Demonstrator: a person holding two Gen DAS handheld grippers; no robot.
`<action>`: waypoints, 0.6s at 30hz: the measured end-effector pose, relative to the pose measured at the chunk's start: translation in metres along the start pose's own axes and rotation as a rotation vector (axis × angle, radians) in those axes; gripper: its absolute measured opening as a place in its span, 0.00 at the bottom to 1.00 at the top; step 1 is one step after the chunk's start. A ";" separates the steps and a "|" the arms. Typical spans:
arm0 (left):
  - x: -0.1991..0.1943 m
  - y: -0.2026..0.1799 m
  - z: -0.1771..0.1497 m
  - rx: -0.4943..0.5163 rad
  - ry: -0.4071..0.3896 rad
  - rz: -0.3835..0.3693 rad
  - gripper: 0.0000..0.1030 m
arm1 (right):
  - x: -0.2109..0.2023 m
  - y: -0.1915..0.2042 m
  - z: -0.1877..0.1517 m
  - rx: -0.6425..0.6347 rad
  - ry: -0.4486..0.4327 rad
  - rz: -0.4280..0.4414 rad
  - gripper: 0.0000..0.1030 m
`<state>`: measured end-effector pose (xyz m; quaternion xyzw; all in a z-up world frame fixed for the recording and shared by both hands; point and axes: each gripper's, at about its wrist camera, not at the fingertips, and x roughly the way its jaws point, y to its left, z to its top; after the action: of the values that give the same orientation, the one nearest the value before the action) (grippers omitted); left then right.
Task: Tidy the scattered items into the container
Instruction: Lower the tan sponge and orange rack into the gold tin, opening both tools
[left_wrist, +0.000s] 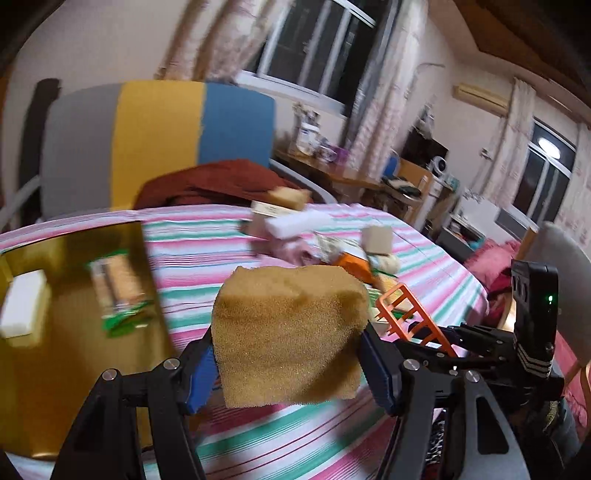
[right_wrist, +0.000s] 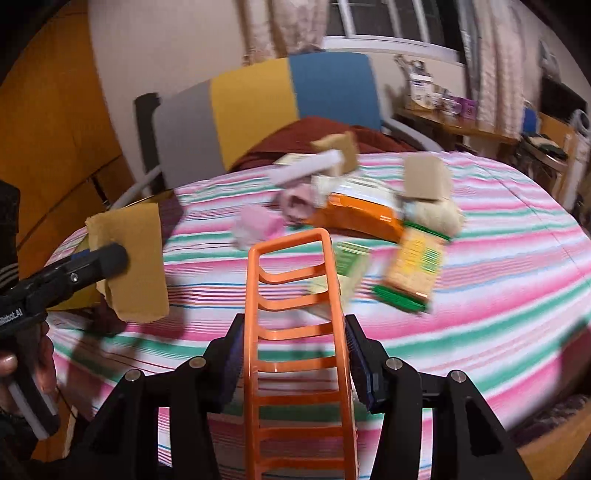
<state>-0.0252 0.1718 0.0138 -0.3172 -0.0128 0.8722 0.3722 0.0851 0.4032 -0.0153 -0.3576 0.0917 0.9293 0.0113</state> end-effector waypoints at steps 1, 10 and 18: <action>-0.007 0.010 0.000 -0.014 -0.008 0.019 0.67 | 0.003 0.011 0.003 -0.020 0.002 0.016 0.50; -0.055 0.113 0.001 -0.153 -0.036 0.216 0.67 | 0.041 0.113 0.036 -0.186 0.031 0.157 0.50; -0.057 0.179 0.003 -0.254 0.012 0.267 0.67 | 0.080 0.179 0.072 -0.247 0.055 0.221 0.50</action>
<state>-0.1119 0.0052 0.0011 -0.3659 -0.0785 0.9032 0.2103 -0.0380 0.2365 0.0132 -0.3693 0.0159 0.9189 -0.1375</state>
